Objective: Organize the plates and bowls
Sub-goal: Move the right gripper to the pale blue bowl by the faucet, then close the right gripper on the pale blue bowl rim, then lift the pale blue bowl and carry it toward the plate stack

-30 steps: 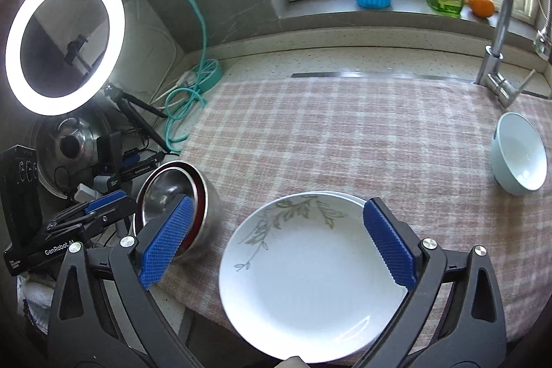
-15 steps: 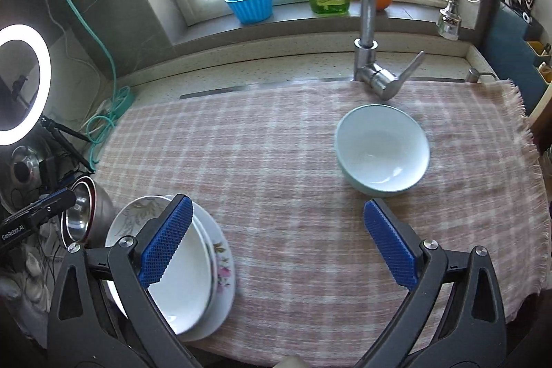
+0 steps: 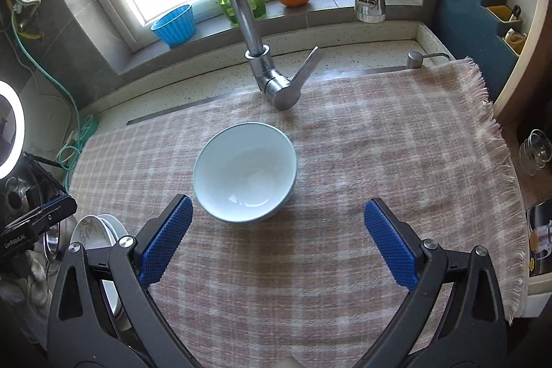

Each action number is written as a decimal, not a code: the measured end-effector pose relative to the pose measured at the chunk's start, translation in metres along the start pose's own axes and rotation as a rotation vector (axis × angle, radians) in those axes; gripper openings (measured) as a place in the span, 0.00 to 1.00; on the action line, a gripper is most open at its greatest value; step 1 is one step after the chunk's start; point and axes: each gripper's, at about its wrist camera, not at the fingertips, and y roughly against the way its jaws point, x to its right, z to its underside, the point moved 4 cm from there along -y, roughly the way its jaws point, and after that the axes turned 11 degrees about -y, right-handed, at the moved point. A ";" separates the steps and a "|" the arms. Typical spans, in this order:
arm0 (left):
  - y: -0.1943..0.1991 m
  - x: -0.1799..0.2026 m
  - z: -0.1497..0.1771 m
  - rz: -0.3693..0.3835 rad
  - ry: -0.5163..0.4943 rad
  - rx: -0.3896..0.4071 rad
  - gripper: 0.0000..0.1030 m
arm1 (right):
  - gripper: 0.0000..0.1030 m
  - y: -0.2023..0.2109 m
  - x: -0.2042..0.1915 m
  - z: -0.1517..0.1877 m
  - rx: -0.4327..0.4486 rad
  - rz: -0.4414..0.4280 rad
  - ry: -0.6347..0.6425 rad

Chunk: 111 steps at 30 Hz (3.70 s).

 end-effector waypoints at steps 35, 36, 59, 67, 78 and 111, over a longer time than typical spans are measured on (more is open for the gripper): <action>-0.117 0.084 -0.031 0.088 -0.043 -0.169 0.25 | 0.45 -0.093 0.038 -0.022 -0.244 -0.170 -0.070; -0.117 0.084 -0.030 0.090 -0.043 -0.170 0.22 | 0.42 -0.095 0.039 -0.022 -0.249 -0.173 -0.075; -0.101 0.094 -0.034 0.092 -0.020 -0.121 0.12 | 0.10 -0.079 0.020 -0.027 -0.263 -0.214 -0.005; -0.070 0.080 -0.029 0.095 0.005 -0.068 0.12 | 0.10 -0.057 -0.007 -0.022 -0.240 -0.232 0.030; -0.017 0.030 -0.011 0.102 0.020 -0.018 0.12 | 0.11 -0.026 -0.075 0.008 -0.211 -0.258 0.062; 0.104 -0.158 0.077 -0.056 0.198 0.066 0.12 | 0.11 -0.038 -0.312 0.120 -0.293 -0.386 0.286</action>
